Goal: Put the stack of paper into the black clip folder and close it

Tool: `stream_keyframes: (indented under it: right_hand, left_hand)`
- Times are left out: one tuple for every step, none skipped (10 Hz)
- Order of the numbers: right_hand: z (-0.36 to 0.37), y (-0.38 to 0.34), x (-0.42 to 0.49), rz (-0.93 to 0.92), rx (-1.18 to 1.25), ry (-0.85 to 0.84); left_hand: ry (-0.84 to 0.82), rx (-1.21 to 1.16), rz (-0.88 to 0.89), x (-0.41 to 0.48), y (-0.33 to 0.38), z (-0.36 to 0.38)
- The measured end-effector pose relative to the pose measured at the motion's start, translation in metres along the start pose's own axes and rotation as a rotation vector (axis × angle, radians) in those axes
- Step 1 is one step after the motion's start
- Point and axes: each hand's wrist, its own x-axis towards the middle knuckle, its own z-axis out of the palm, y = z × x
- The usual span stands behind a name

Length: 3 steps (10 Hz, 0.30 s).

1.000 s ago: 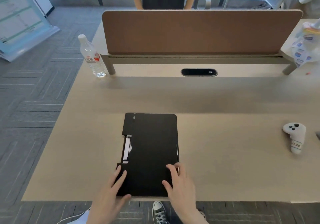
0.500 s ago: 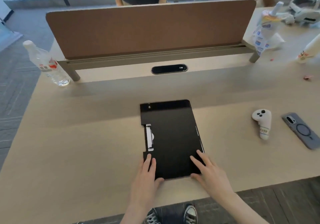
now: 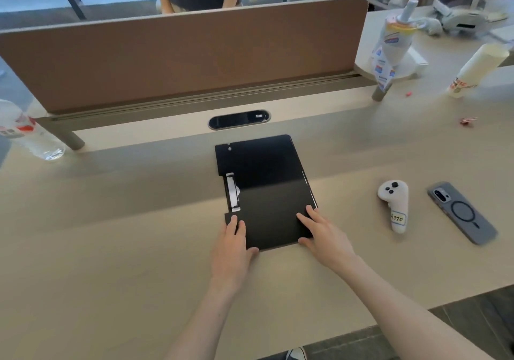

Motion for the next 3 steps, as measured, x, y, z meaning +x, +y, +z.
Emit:
stream_keyframes:
  right_hand:
    - [0.000, -0.001, 0.001, -0.004, 0.028, 0.005]
    - [-0.003, -0.003, 0.005, 0.014, -0.001, -0.027]
    - [-0.011, -0.014, 0.005, 0.000, -0.193, -0.087]
  left_hand:
    - [0.023, -0.010, 0.005, -0.002, -0.001, 0.001]
    - [0.006, -0.036, 0.011, 0.001, -0.001, 0.000]
    - [-0.012, -0.070, 0.004, -0.007, -0.010, -0.004]
